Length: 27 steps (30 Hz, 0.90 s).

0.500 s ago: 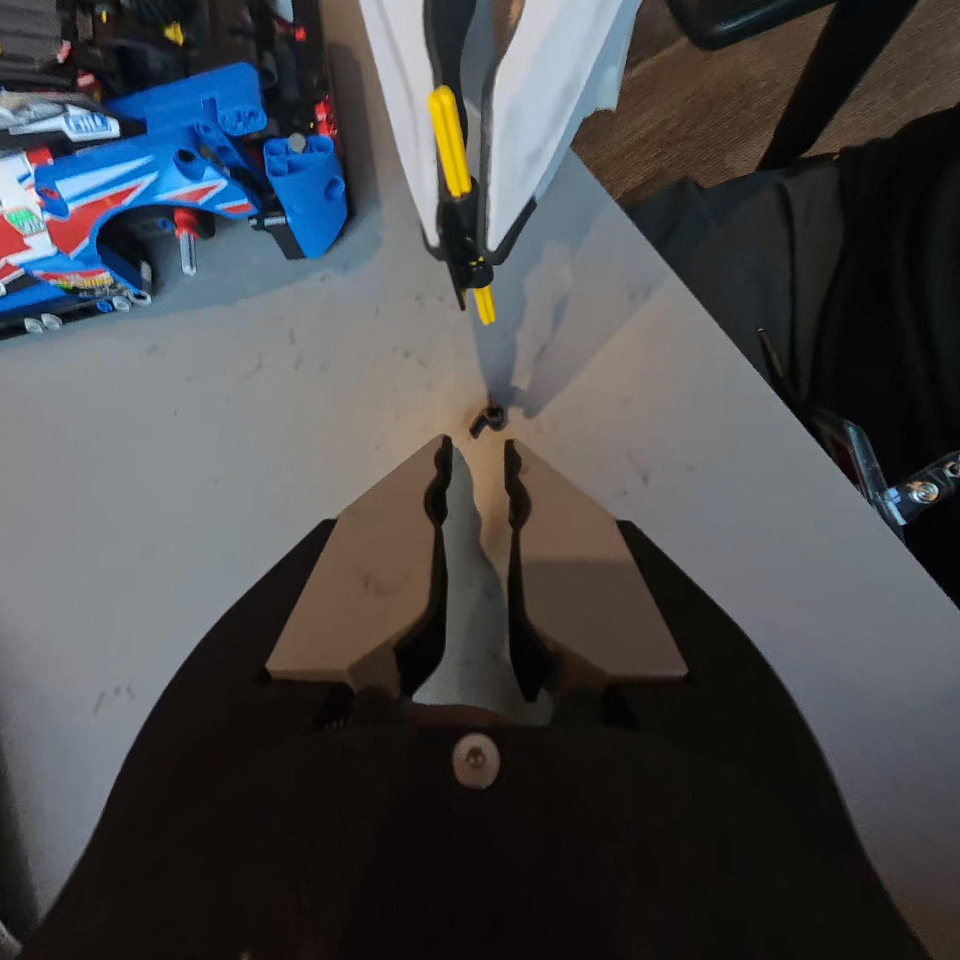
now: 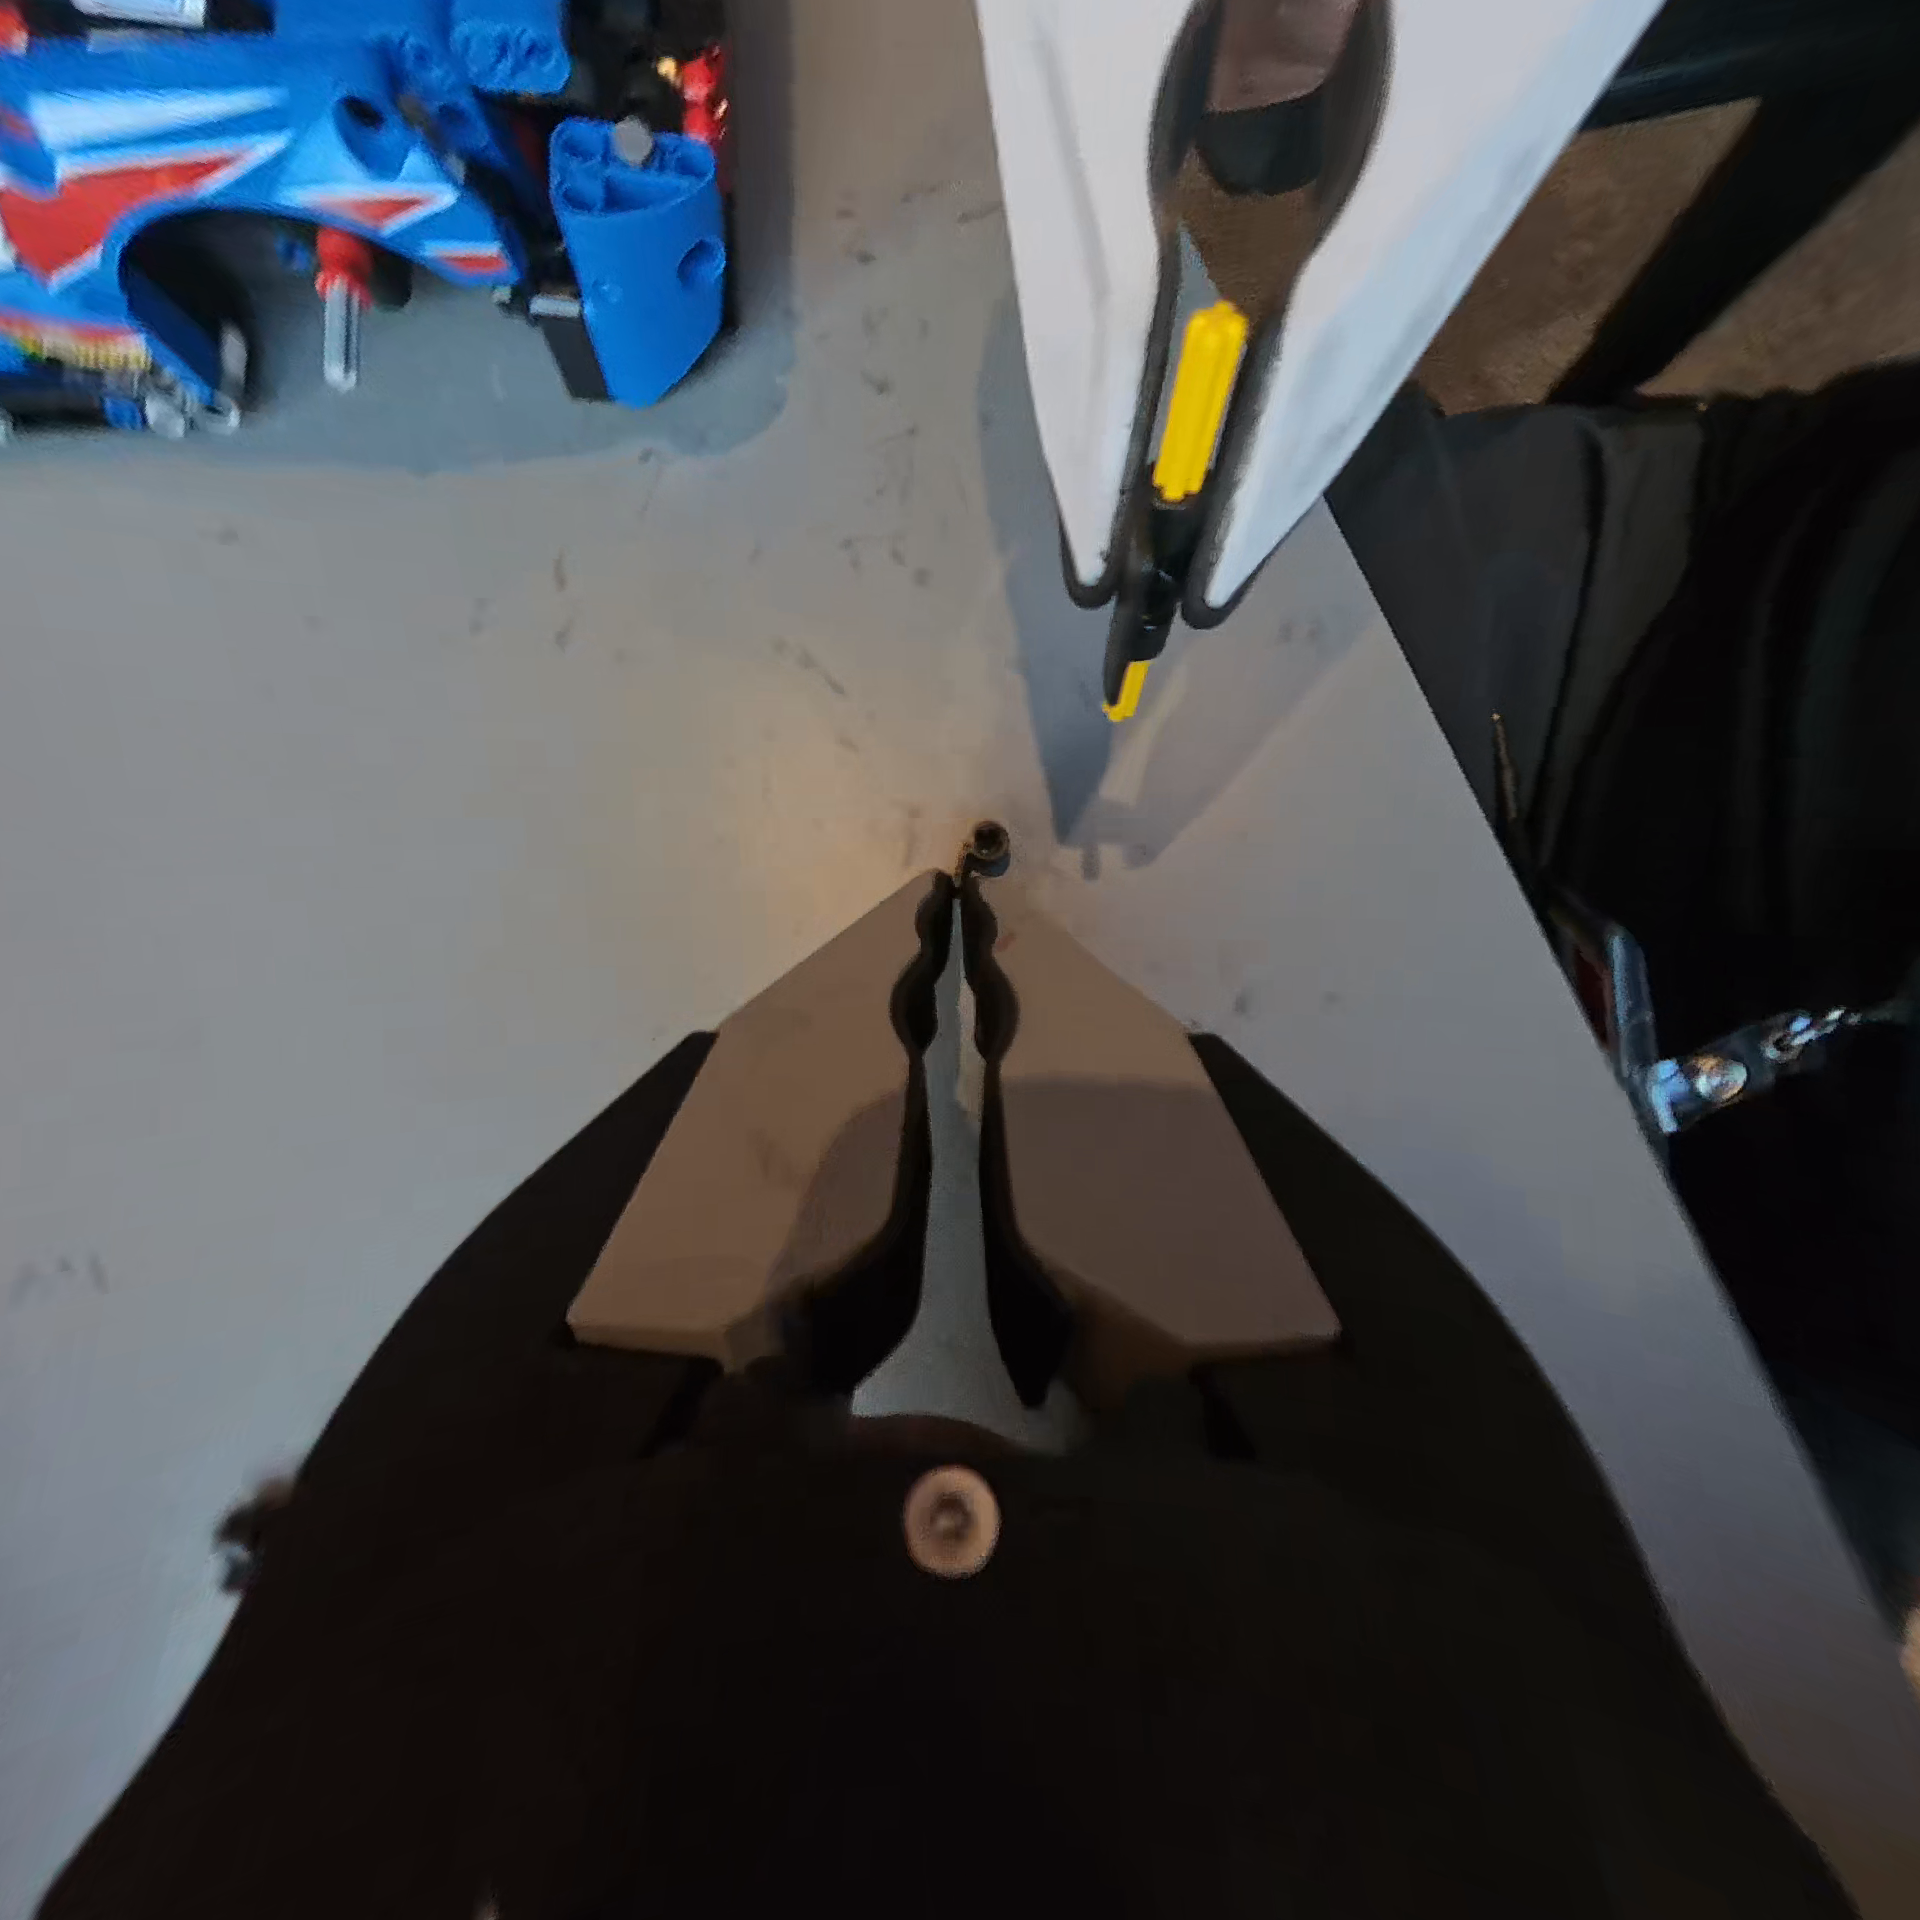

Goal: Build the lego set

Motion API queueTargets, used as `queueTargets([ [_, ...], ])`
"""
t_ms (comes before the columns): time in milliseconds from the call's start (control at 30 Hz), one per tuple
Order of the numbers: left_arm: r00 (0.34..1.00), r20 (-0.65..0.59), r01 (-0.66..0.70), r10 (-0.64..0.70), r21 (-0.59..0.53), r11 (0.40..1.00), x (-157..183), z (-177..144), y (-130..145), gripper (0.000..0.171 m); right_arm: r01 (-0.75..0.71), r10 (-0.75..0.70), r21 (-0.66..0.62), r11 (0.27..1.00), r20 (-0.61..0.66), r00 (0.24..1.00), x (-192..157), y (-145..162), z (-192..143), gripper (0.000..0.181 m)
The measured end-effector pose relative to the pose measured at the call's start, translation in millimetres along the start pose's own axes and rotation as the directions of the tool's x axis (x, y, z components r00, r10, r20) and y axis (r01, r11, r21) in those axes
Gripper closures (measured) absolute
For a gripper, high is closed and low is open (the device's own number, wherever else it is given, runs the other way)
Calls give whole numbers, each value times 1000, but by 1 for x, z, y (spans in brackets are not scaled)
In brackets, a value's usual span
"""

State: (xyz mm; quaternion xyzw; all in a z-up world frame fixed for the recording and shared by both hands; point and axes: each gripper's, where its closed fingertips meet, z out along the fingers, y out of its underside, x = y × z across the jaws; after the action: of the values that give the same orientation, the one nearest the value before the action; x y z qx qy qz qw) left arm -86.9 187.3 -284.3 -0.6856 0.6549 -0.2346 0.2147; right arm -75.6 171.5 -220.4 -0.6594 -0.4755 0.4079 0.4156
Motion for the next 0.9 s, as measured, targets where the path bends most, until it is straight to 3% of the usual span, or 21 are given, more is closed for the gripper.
queueTargets([
  [167, 967, 80, 243, -243, 7, 970, 29, -11, 15, 171, 37, -34, -19, 999, 125, 992, -16, -3, 9, 175],
  [333, 916, 110, 380, -386, 72, 922, 62, -19, 26, 171, 124, -103, -73, 990, 239, 966, -40, 2, 27, 175],
  [533, 864, 113, 479, -491, 122, 870, 79, -22, 31, 171, 172, -118, -142, 975, 330, 937, -60, 12, 42, 175],
  [900, 849, 82, 507, -523, 159, 847, 87, -25, 30, 167, 173, -110, -165, 971, 332, 937, -64, 16, 43, 175],
])
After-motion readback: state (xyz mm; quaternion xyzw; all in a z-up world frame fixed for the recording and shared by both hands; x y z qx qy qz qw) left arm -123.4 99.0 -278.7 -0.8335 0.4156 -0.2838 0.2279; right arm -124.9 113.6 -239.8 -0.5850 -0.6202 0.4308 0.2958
